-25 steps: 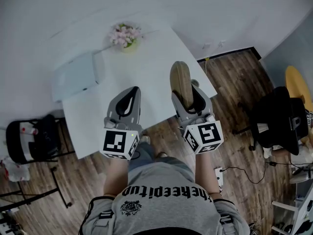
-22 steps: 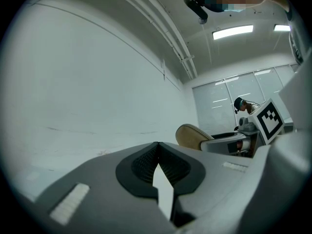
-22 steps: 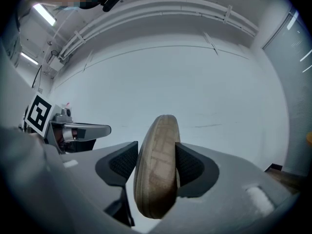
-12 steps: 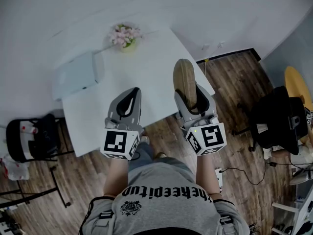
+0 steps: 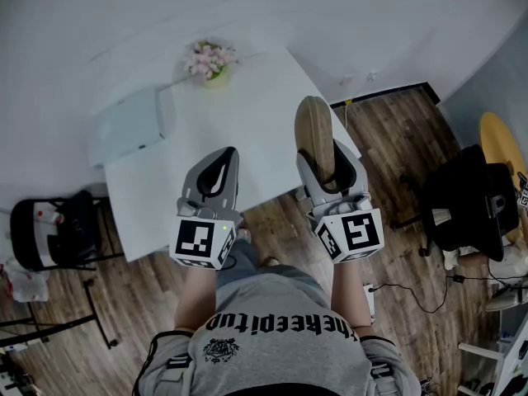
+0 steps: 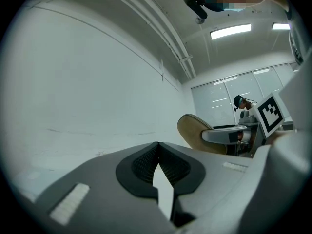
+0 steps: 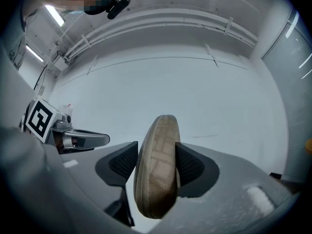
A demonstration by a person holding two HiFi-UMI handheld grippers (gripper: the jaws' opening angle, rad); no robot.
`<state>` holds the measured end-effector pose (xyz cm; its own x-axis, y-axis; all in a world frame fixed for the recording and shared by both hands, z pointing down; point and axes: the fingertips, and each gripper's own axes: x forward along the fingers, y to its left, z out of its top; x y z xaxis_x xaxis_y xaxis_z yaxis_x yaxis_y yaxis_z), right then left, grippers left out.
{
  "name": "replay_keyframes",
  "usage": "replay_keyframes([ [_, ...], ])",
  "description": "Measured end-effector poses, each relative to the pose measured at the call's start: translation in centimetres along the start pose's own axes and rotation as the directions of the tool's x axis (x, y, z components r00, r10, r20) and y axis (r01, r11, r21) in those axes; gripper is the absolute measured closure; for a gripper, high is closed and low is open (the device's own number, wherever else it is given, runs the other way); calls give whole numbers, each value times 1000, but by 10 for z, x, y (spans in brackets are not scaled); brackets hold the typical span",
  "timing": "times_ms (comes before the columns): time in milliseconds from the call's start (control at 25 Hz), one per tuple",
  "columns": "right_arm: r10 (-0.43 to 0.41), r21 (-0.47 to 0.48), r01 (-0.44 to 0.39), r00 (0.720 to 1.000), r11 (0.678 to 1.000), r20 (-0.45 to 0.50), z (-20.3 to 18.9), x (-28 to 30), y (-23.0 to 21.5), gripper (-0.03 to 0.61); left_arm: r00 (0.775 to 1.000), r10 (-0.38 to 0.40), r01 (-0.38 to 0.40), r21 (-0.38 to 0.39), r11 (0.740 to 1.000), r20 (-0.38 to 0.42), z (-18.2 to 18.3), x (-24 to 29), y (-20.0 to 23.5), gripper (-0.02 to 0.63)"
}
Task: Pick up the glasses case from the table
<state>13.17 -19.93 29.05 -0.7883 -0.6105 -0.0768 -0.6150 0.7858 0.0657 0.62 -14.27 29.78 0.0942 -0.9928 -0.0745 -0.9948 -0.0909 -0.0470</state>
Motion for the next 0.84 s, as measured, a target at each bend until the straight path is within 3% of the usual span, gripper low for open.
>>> replay_keyframes([
  [840,27,-1,-27,999,1000,28,4,-13,0,342,1000,4,-4,7,1000,2,3,-4,-15,595],
])
